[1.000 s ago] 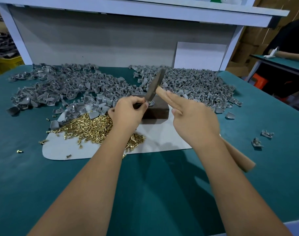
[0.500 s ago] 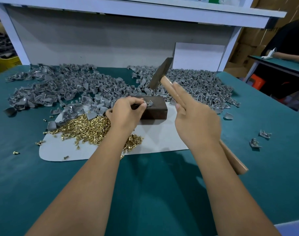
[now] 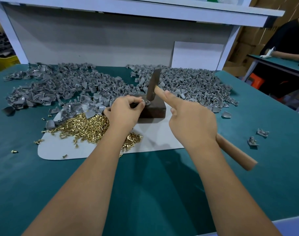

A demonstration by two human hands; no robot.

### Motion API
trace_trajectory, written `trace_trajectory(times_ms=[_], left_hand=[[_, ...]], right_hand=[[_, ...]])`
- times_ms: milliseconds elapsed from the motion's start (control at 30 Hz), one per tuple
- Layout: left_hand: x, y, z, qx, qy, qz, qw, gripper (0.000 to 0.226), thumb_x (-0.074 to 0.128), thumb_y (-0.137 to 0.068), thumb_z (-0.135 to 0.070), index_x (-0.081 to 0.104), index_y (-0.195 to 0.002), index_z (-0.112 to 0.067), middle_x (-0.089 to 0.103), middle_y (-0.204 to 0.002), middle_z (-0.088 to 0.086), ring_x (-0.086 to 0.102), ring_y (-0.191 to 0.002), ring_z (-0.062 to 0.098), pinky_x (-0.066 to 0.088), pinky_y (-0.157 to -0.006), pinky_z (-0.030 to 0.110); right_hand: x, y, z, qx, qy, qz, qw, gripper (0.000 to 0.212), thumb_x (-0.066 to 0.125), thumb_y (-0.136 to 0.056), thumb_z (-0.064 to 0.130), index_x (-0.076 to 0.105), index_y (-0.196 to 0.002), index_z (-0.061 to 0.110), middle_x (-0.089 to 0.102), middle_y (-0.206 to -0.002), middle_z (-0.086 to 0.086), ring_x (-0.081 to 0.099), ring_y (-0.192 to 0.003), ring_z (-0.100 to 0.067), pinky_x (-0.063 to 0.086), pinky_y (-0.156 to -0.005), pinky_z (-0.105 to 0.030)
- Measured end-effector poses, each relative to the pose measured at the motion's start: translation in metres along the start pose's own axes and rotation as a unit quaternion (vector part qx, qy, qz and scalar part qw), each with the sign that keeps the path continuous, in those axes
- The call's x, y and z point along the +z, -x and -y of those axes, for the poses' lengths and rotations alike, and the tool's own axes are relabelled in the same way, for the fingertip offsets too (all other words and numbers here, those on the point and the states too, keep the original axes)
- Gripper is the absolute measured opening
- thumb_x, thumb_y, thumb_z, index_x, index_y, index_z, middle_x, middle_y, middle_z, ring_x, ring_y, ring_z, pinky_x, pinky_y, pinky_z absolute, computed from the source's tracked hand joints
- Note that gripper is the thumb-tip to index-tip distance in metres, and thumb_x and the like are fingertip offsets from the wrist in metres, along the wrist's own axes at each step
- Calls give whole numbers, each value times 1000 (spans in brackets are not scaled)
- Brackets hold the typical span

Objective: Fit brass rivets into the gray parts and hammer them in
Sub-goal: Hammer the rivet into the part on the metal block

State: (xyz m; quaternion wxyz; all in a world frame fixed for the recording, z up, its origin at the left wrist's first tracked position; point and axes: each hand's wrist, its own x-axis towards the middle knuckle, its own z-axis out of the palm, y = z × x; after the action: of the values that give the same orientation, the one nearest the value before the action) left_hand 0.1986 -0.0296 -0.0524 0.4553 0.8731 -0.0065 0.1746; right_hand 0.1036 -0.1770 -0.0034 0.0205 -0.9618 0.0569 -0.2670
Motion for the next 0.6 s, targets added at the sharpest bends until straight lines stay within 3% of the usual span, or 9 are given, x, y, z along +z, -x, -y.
trace_trajectory(times_ms=[67, 167, 333, 467, 600], left_hand=[[0, 1, 0, 2, 3, 0, 1000, 12, 67, -89, -46, 67, -77, -46, 70, -110, -23, 51, -107, 5, 14, -87, 34], [1, 0, 1, 7, 1, -5, 1000, 15, 68, -89, -44, 65, -75, -47, 70, -109, -23, 50, -109, 4, 12, -88, 34], [1, 0, -1, -6, -8, -3, 1000, 14, 67, -88, -47, 64, -74, -47, 70, -109, -21, 54, -111, 11, 13, -88, 34], [2, 0, 1, 3, -9, -10, 1000, 5, 69, -88, -44, 71, -84, -42, 70, -111, -19, 53, -117, 11, 12, -88, 33], [1, 1, 0, -6, -2, -1, 1000, 7, 67, -89, -46, 69, -82, -45, 69, -101, -21, 53, -105, 10, 13, -87, 33]], right_hand=[[0, 0, 2, 19, -3, -26, 999, 70, 49, -93, 20, 10, -137, 57, 31, -57, 6, 26, -43, -12, 14, -42, -23], [0, 3, 0, 20, -15, -58, 998, 65, 51, -93, 21, 22, -141, 54, 43, -58, 0, 31, -41, -15, 18, -41, -21], [4, 4, 3, -7, -12, -12, 1000, 70, 47, -92, 21, 7, -136, 57, 51, -69, 0, 37, -53, -24, 15, -43, -24], [1, 6, 7, 12, -52, -64, 997, 59, 51, -92, 22, 30, -139, 52, 48, -64, 0, 36, -48, -21, 14, -43, -22], [5, 5, 5, -2, -40, 9, 999, 60, 46, -93, 26, 21, -137, 58, 51, -66, 1, 33, -50, -19, 16, -44, -26]])
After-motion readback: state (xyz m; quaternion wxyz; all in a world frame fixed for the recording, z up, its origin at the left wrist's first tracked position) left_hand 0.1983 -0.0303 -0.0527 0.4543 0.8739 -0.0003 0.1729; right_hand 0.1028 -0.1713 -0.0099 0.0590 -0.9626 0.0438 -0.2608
